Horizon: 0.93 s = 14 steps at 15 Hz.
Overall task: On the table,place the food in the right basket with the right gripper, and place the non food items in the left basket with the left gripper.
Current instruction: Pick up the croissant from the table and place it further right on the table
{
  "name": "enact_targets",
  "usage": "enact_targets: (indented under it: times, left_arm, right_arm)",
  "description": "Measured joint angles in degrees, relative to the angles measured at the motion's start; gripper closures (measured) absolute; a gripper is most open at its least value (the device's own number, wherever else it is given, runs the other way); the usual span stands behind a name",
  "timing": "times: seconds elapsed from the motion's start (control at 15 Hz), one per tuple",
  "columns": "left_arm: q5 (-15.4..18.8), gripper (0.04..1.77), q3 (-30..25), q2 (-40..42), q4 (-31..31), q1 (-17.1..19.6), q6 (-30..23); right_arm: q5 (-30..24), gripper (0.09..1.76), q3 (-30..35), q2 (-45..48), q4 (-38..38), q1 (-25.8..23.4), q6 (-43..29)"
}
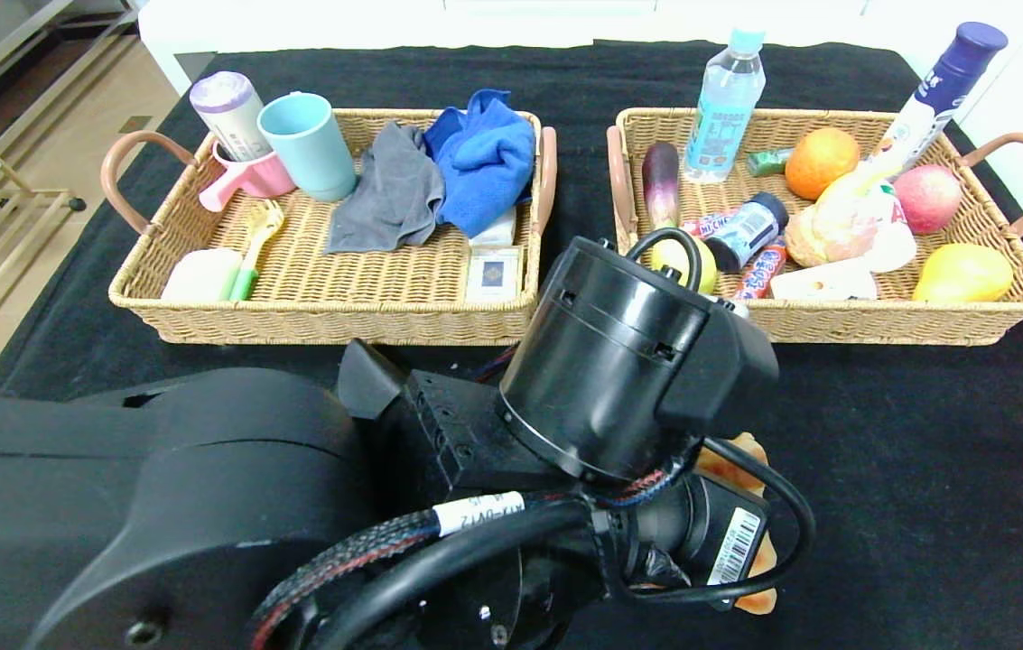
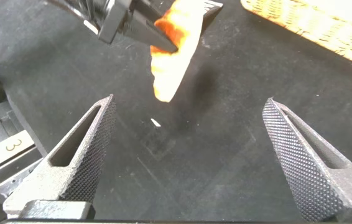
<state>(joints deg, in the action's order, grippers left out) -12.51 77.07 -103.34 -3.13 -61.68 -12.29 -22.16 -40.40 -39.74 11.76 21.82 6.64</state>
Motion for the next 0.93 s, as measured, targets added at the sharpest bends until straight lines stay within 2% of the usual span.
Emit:
enact_targets:
  times: [0.47, 0.93]
  left_arm:
    - [0.13, 1.06, 0.55, -3.77, 3.04, 0.0, 2.07]
    - [0.06, 1.06, 1.16, -5.58, 3.18, -0.11, 2.01]
  right_arm:
    - [-0.1, 0.14, 0.0, 0.8, 0.02, -0.09, 0.16]
    - [-0.1, 0.14, 0.57, 0.9, 0.05, -0.05, 0.51]
